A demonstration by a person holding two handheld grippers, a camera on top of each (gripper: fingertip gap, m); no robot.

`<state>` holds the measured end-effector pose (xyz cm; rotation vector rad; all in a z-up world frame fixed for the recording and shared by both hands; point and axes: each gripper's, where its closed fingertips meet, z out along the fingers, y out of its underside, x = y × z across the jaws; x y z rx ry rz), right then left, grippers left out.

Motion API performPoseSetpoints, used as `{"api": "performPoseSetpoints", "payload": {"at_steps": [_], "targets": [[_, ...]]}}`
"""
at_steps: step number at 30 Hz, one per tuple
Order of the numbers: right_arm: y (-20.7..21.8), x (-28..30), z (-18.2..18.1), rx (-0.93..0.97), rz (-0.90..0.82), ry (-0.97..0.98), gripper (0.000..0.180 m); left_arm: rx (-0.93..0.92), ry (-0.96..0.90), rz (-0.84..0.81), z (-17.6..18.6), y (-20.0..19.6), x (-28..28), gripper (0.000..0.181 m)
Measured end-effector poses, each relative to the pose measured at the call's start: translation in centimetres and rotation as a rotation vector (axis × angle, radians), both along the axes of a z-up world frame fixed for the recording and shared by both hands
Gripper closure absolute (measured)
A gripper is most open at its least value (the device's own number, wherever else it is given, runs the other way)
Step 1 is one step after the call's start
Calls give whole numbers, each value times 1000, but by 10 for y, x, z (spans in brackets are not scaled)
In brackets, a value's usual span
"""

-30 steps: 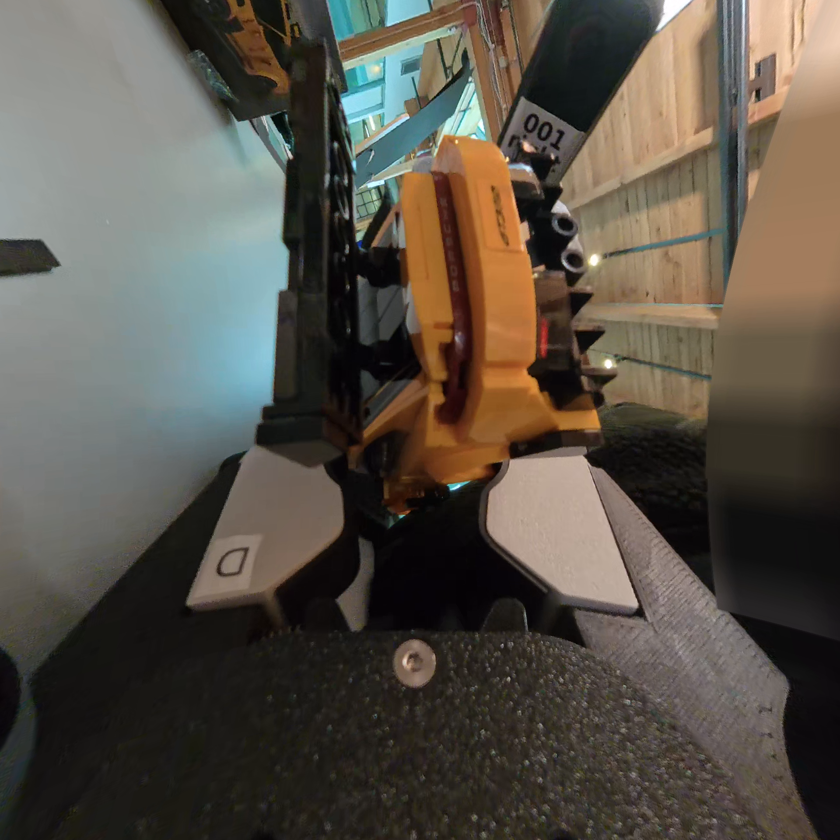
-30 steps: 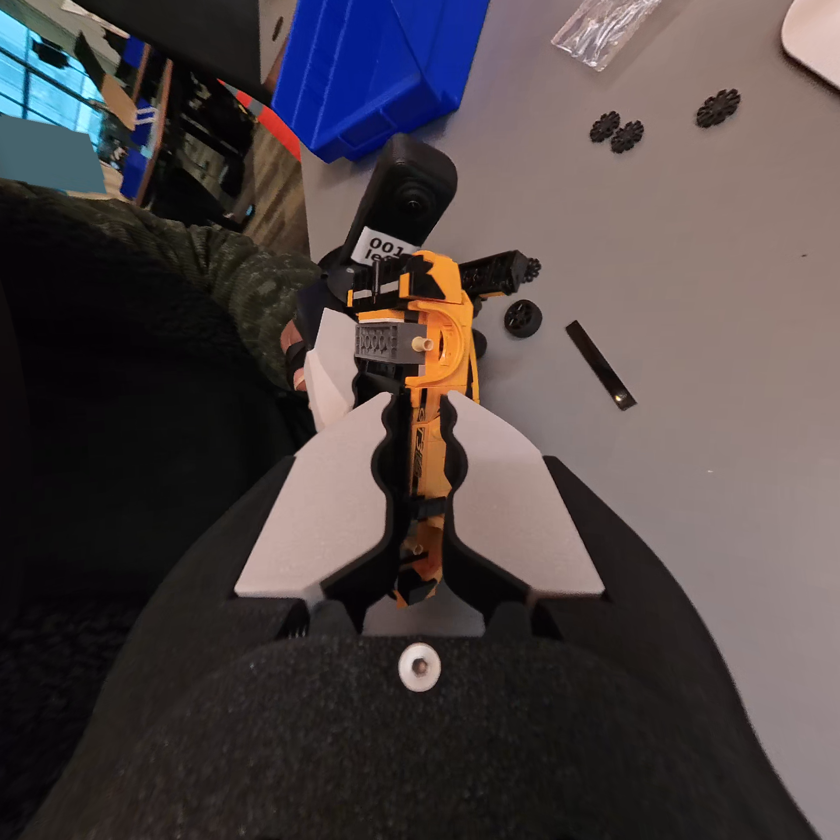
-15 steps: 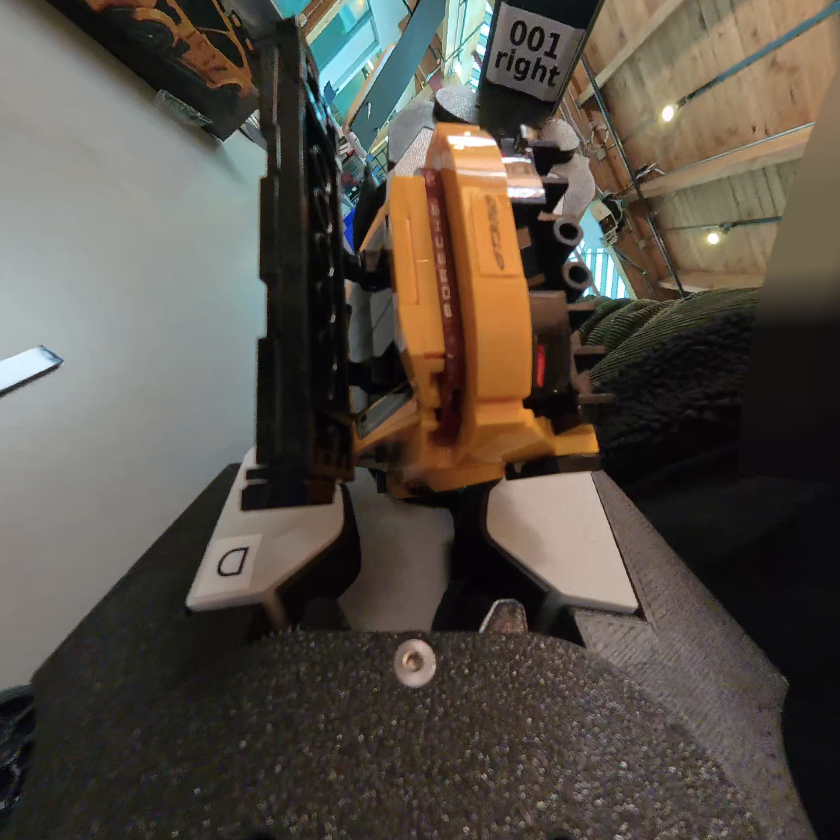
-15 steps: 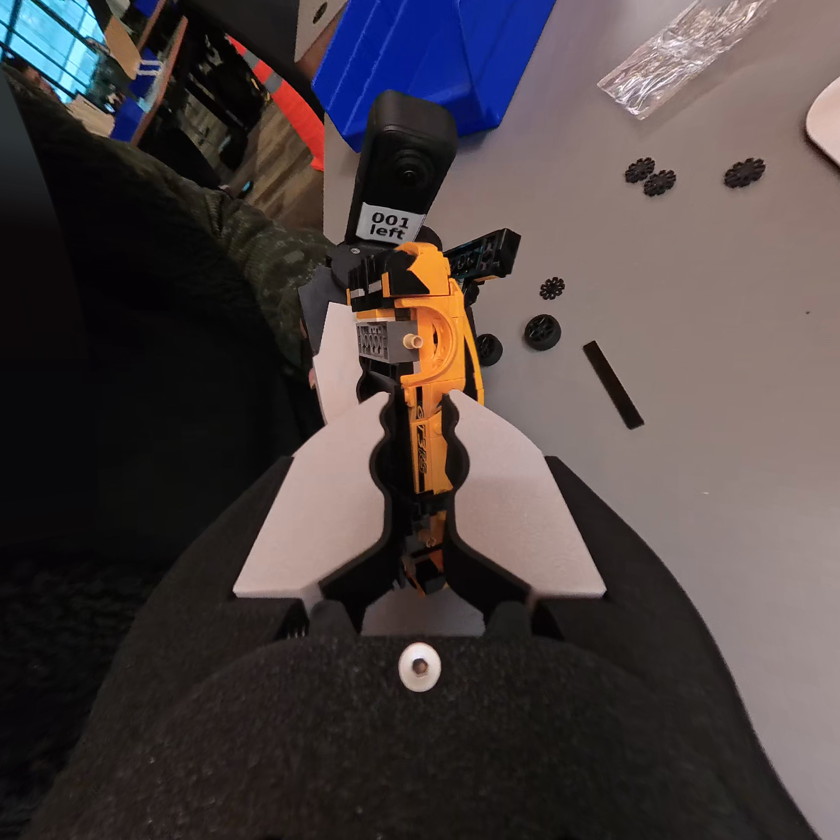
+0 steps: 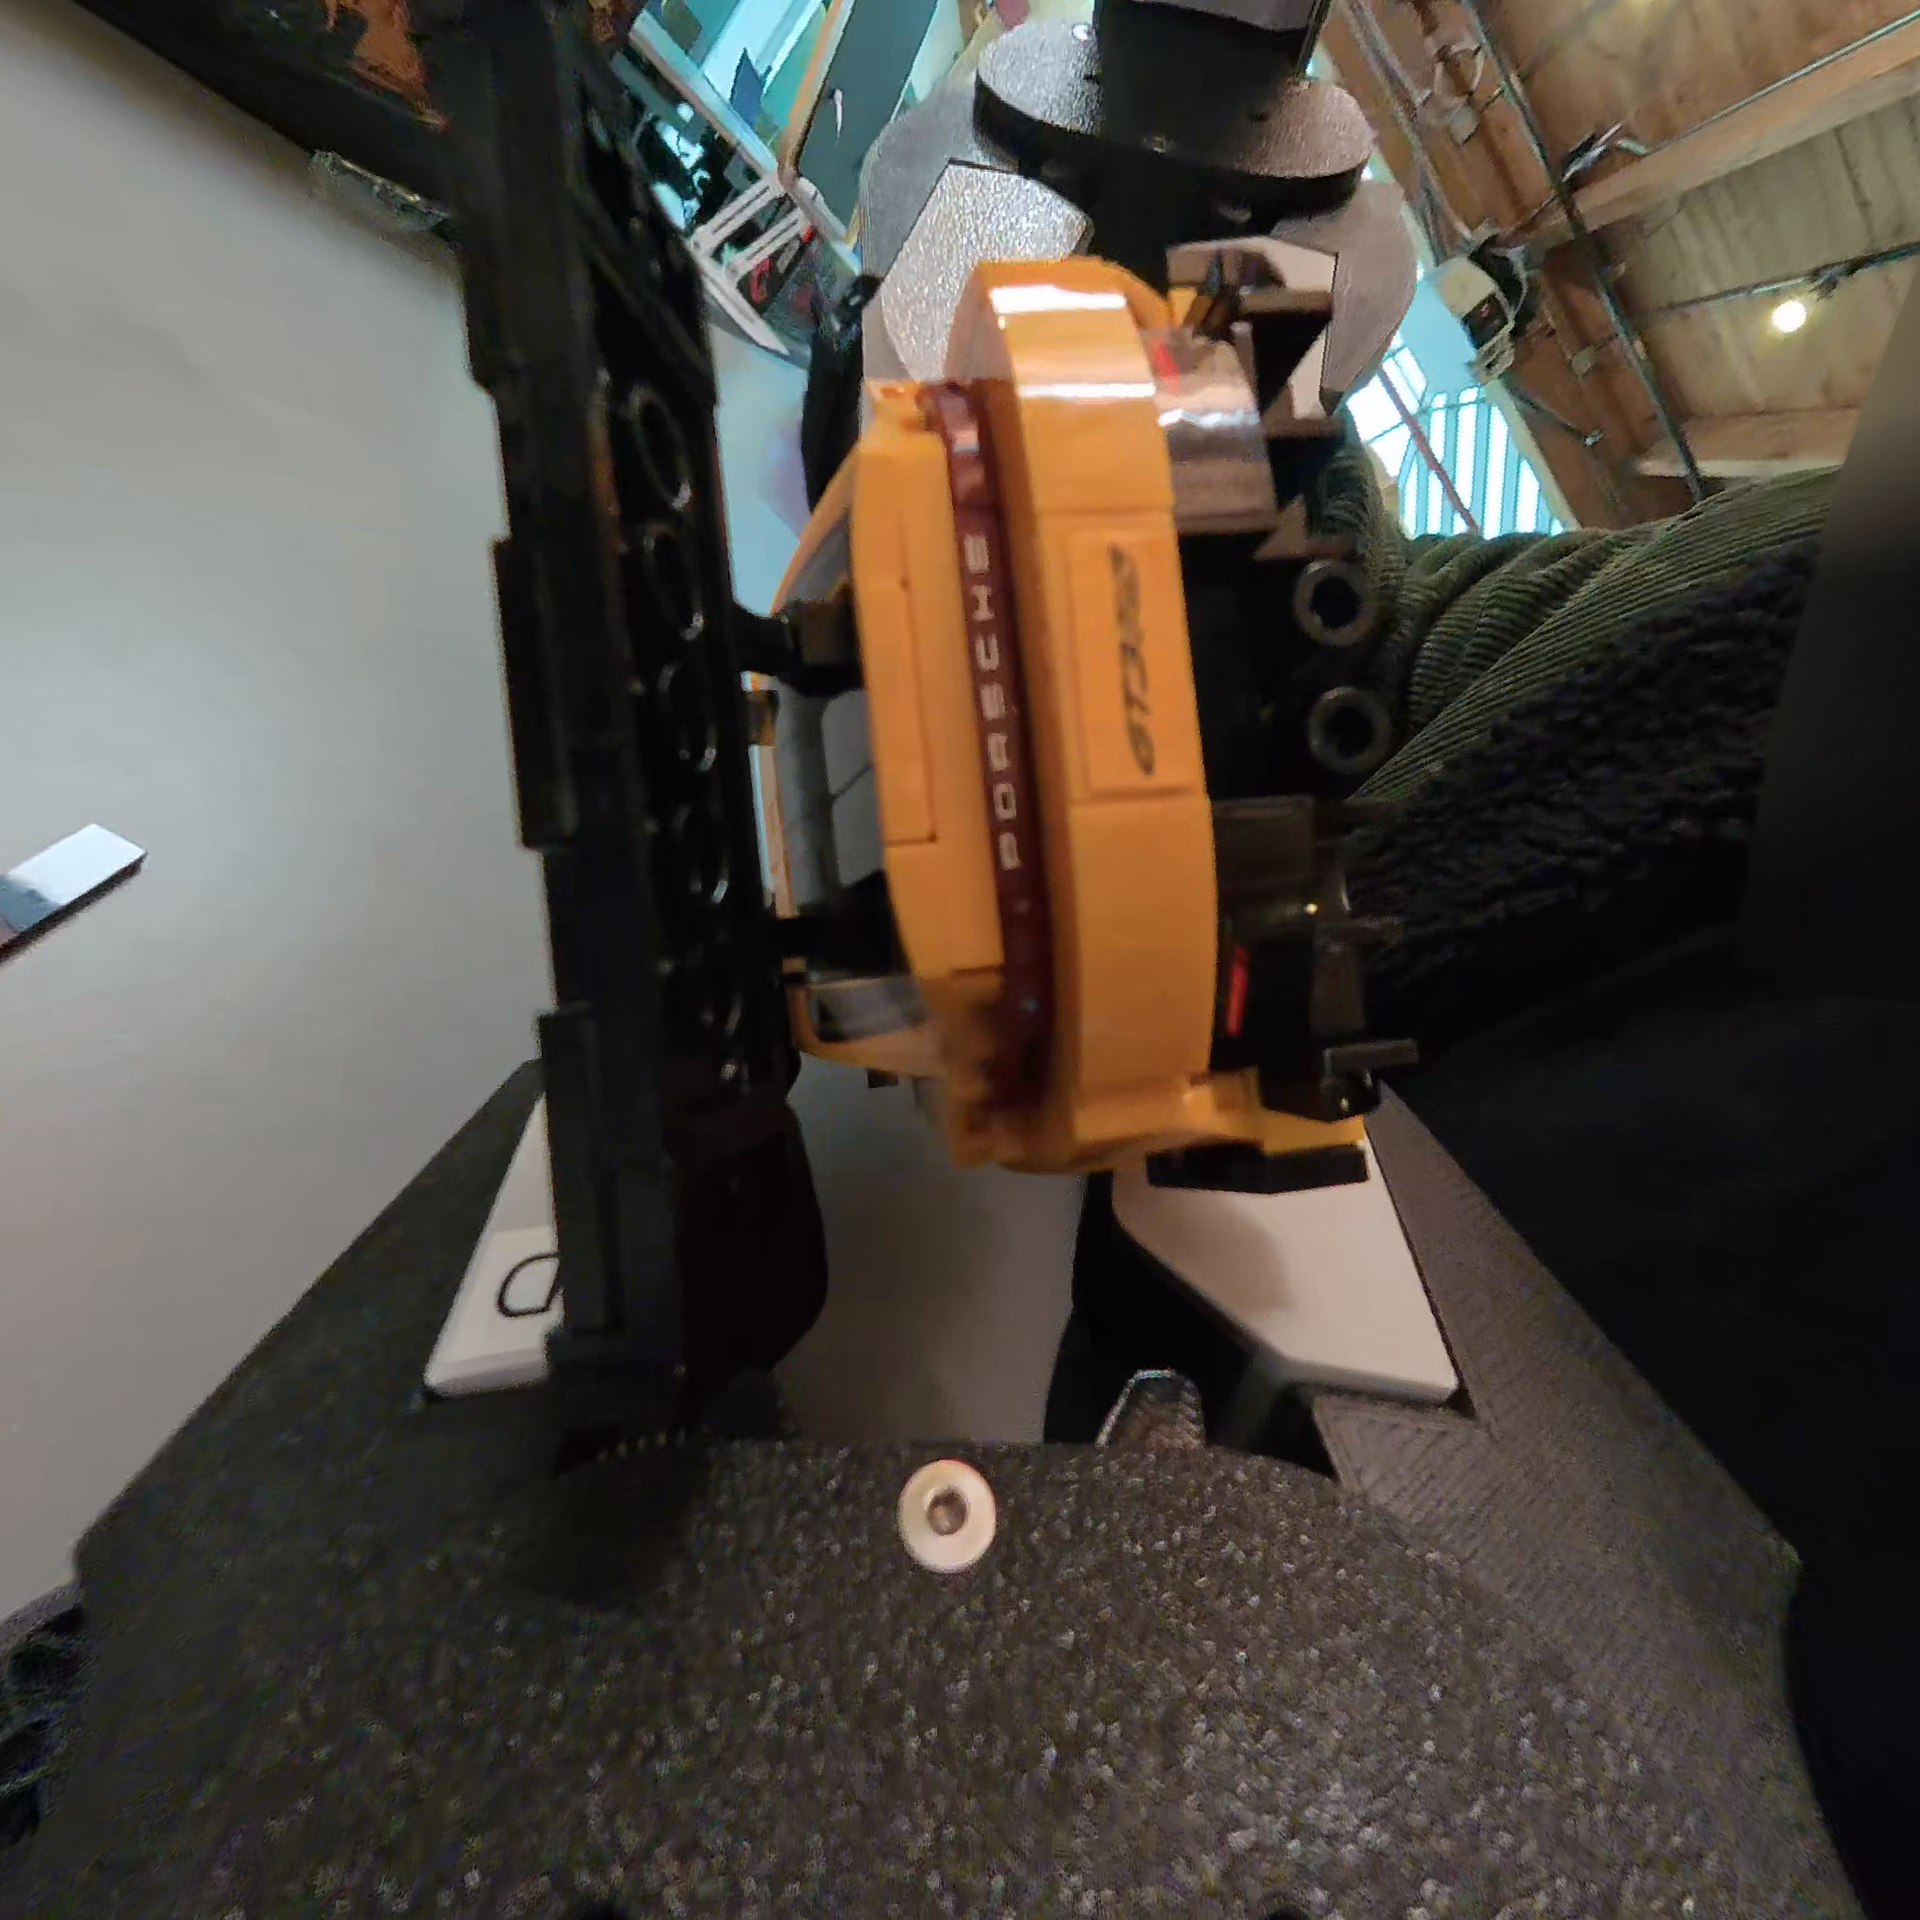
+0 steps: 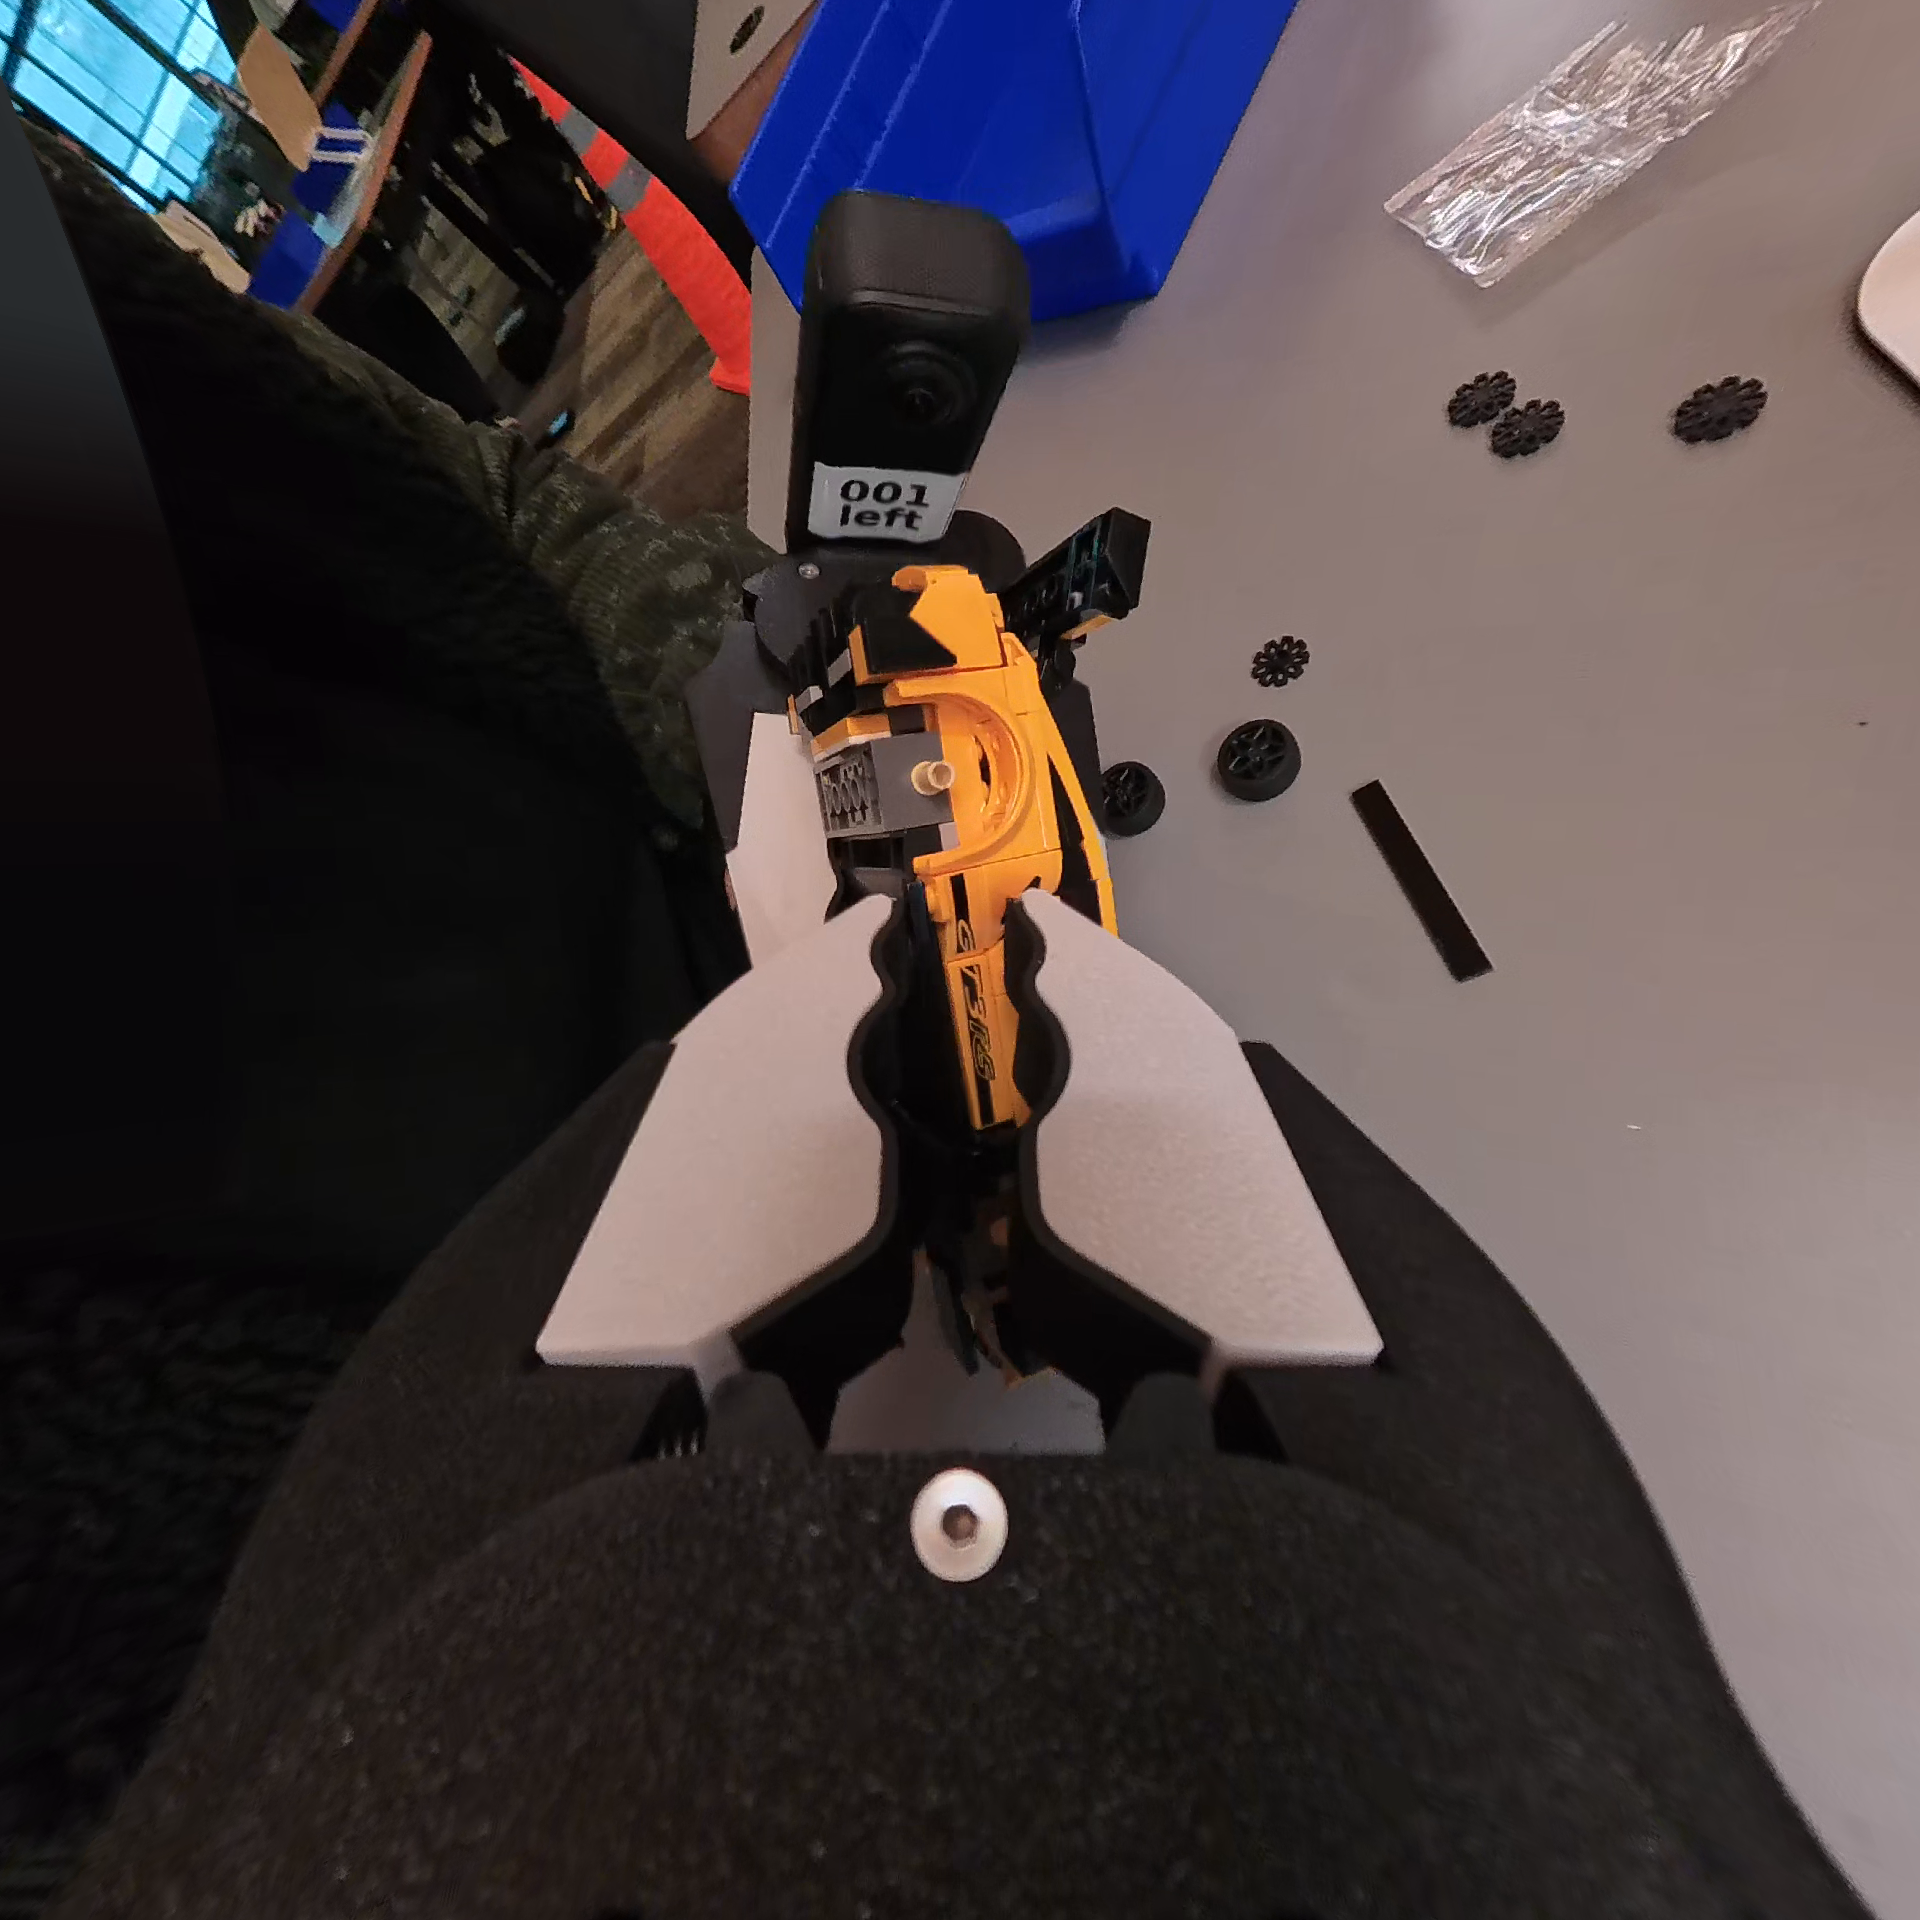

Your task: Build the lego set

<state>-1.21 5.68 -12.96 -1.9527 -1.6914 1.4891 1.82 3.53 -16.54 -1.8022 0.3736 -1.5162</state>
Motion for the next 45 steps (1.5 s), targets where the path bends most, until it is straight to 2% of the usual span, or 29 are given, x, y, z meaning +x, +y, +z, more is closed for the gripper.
{"api": "performPoseSetpoints", "payload": {"at_steps": [17,18,30,31,32,35,36,38,45], "targets": [[-19,11,-6,145,55,-23,164,126,258,-144,-18,-21,2,123],[-19,11,-5,150,54,-22,165,133,263,-145,-18,-21,3,154],[-21,17,-10,155,82,-60,166,129,320,-208,-24,-28,4,157],[-19,18,-10,156,75,-63,168,144,335,-221,-25,-30,5,122],[-17,18,-9,142,69,-62,169,172,357,-245,-27,-34,5,129],[-17,19,-8,209,89,-32,169,177,369,-211,-26,-30,6,131],[-19,21,-8,175,85,-50,169,175,365,-227,-26,-33,8,131],[-17,19,-5,123,52,-41,169,154,319,-224,-21,-33,9,131],[-12,14,-6,114,11,-48,170,48,177,-210,-13,-29,8,127]]}}
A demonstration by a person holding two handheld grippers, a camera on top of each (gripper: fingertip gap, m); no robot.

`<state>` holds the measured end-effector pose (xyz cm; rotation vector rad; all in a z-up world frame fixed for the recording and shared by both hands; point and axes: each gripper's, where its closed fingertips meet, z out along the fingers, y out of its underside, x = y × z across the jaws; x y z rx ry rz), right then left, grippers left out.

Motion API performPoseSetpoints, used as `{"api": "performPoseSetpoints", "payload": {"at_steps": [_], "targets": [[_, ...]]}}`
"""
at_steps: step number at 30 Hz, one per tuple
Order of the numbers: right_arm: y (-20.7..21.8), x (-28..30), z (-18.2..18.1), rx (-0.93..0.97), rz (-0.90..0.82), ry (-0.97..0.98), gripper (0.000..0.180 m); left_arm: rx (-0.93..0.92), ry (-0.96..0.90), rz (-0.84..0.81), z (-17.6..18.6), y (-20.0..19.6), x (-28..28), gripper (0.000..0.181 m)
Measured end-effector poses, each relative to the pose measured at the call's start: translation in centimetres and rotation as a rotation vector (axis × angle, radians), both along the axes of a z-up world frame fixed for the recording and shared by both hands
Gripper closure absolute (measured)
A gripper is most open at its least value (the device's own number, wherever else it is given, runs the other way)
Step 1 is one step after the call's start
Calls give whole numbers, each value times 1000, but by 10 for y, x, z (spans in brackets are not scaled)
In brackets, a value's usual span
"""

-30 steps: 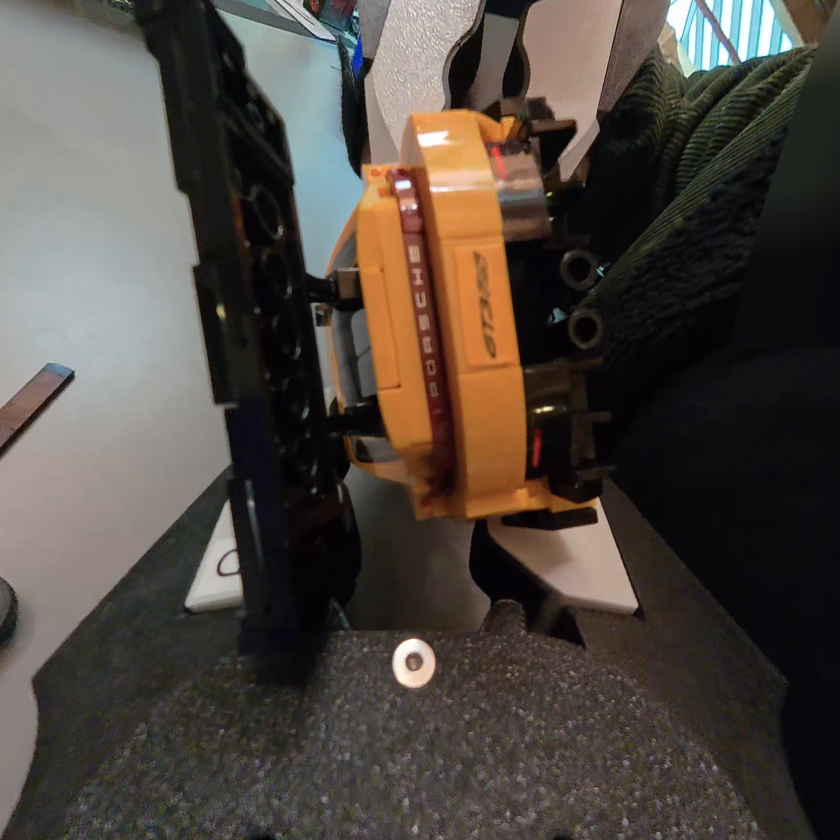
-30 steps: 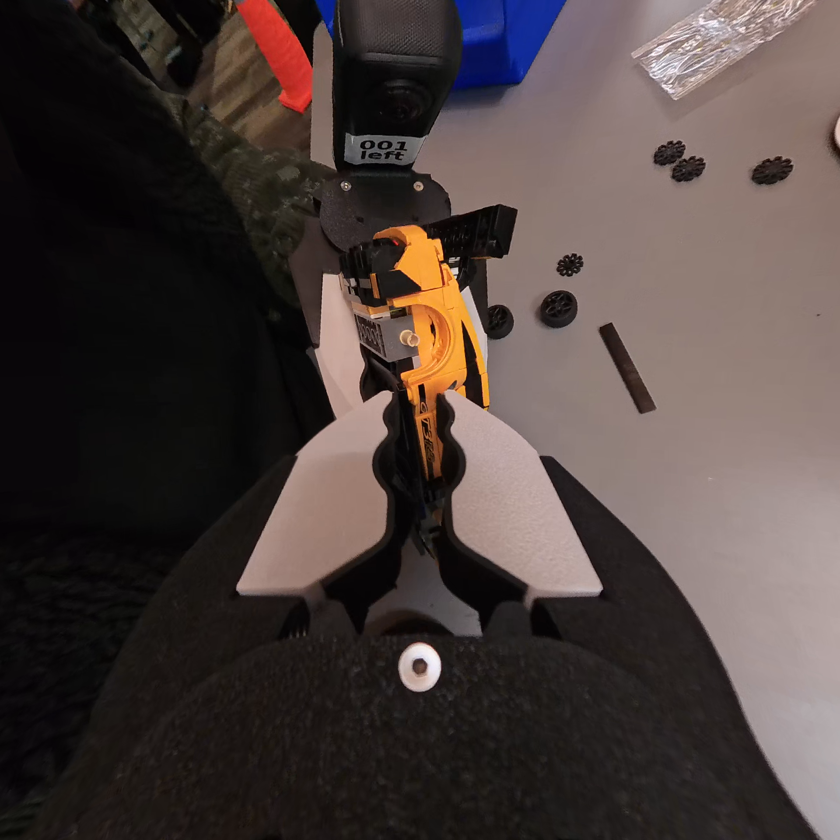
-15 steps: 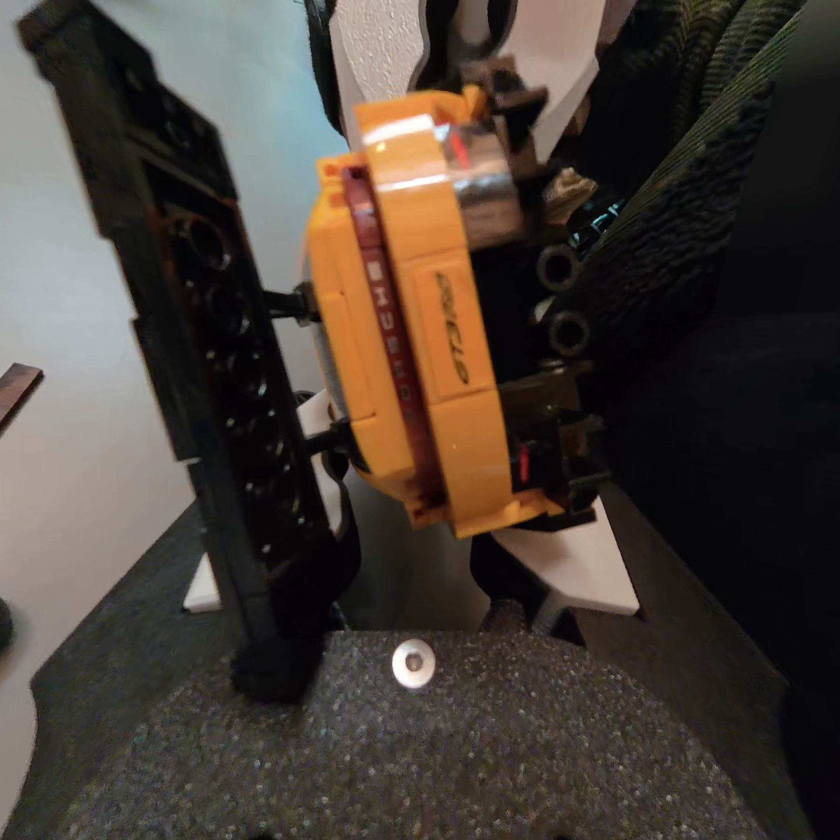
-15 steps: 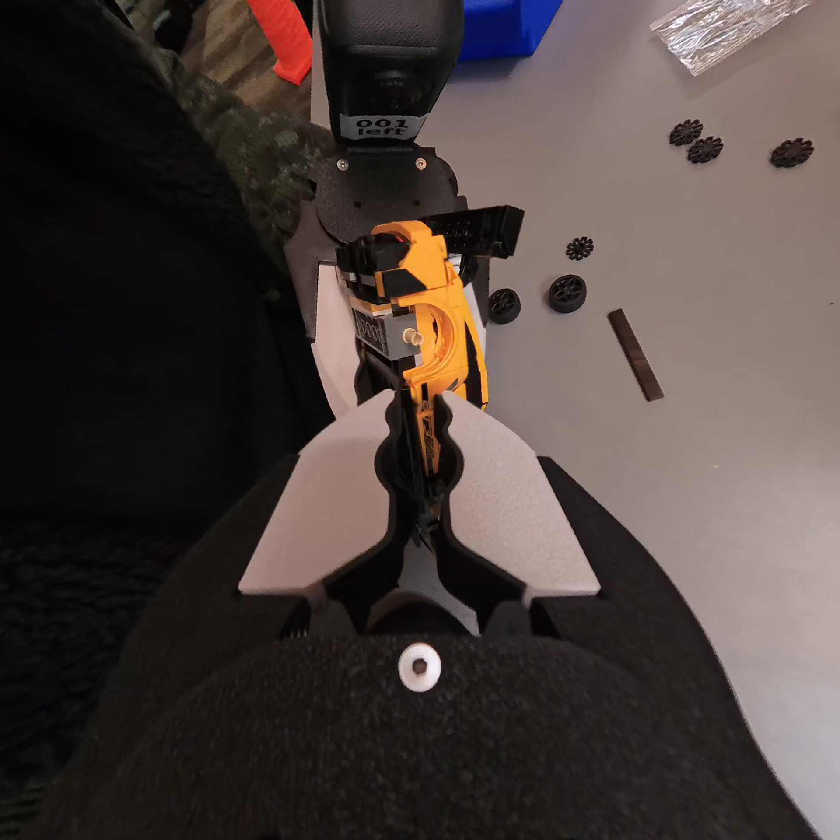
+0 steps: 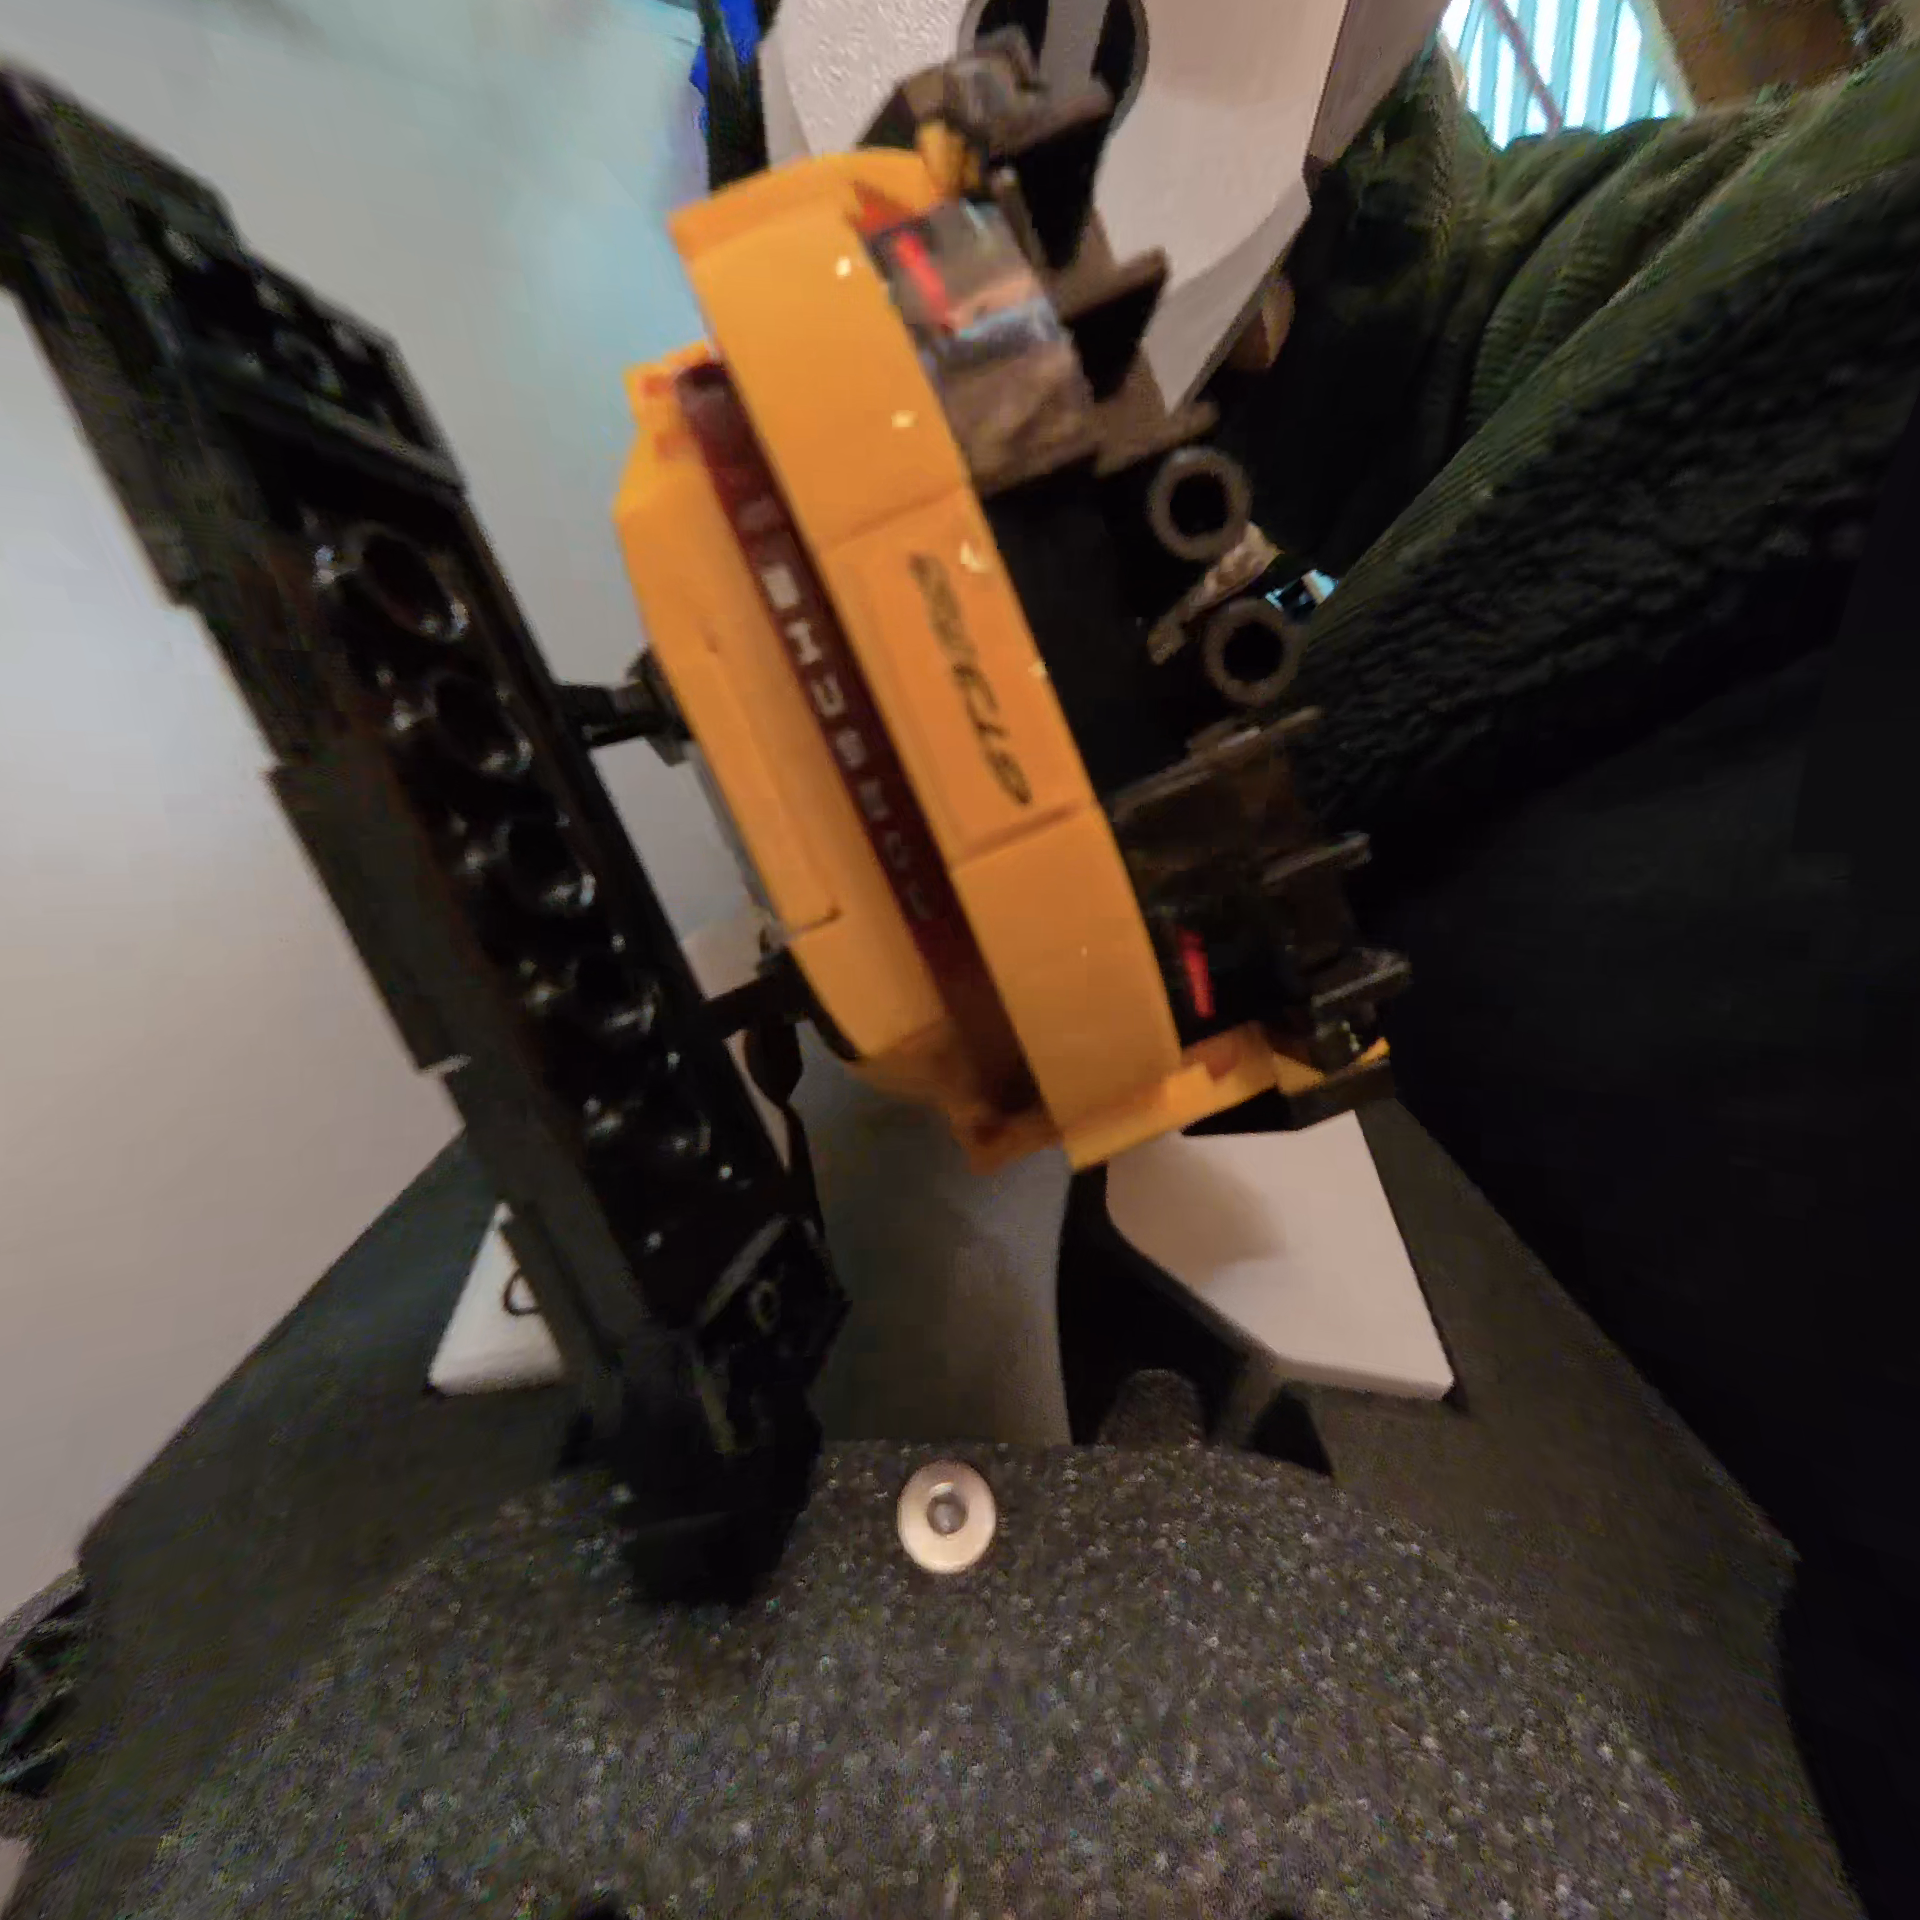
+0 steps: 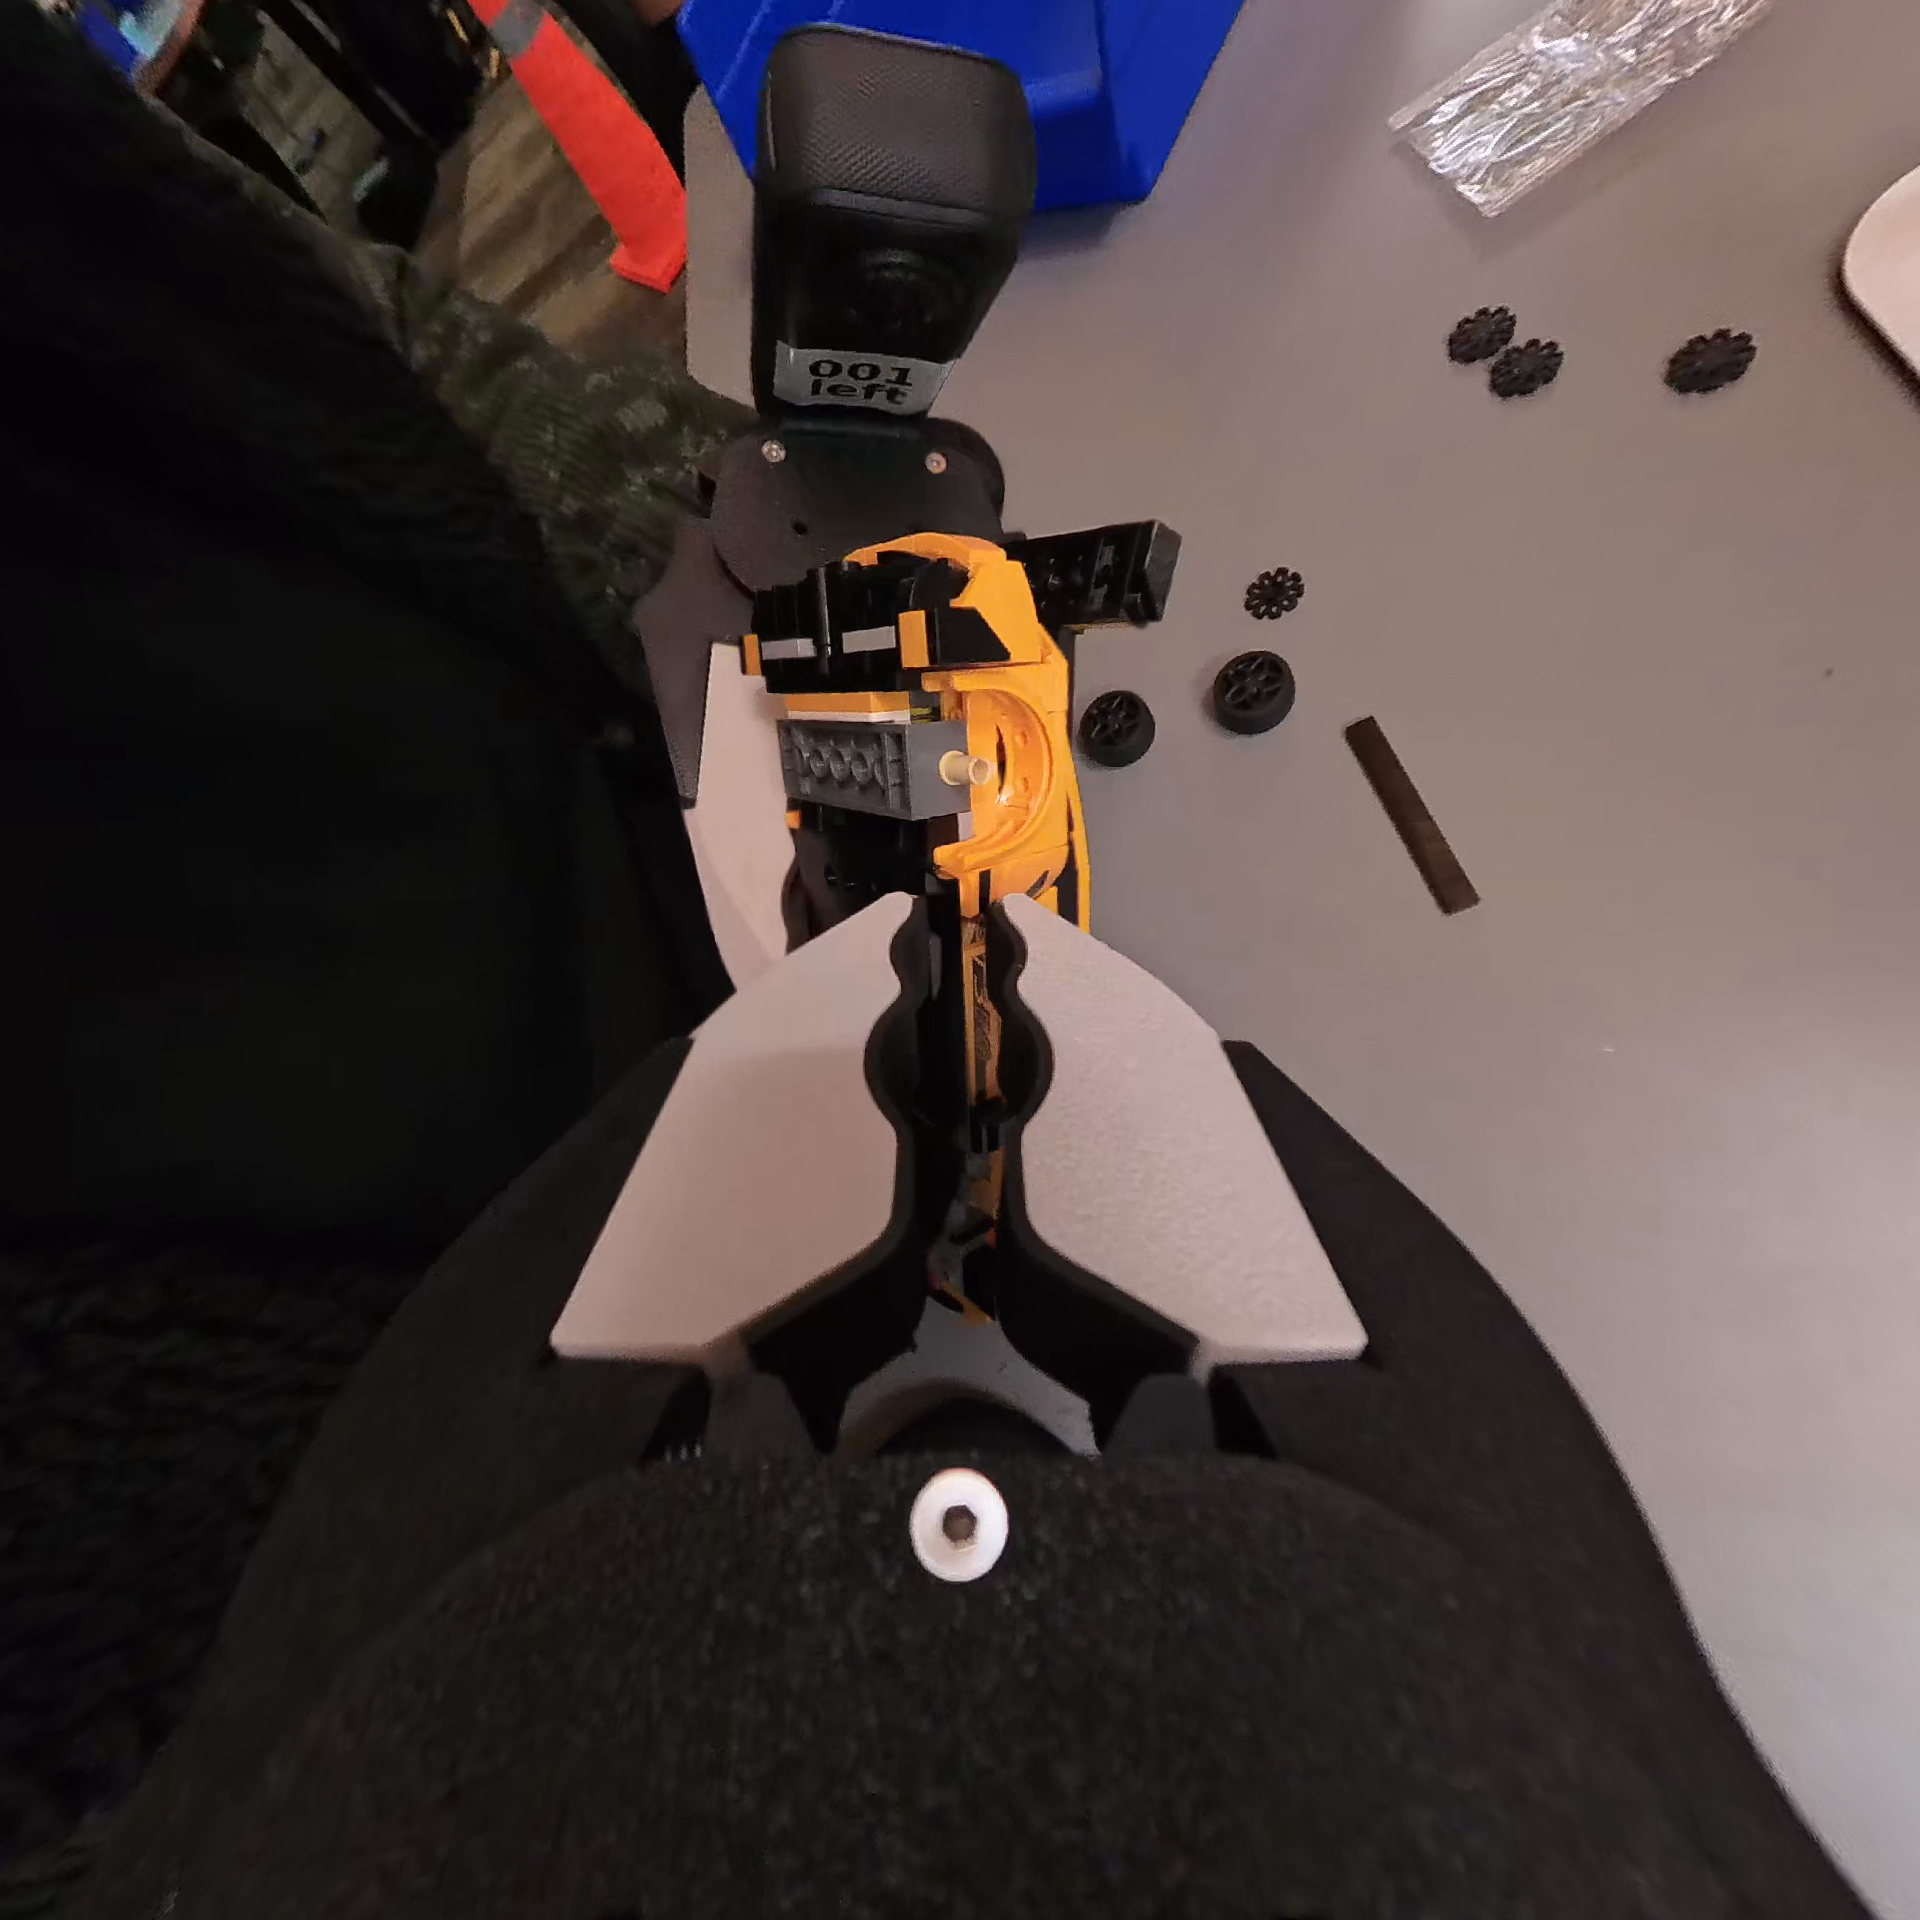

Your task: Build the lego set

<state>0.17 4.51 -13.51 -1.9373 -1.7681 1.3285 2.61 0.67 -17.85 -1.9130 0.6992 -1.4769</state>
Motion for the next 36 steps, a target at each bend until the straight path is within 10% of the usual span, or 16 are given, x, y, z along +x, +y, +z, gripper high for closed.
{"api": "performPoseSetpoints", "payload": {"at_steps": [36], "targets": [[64,-9,-17,-248,-85,30,170,-429,-253,-72,10,50,-10,110]]}}
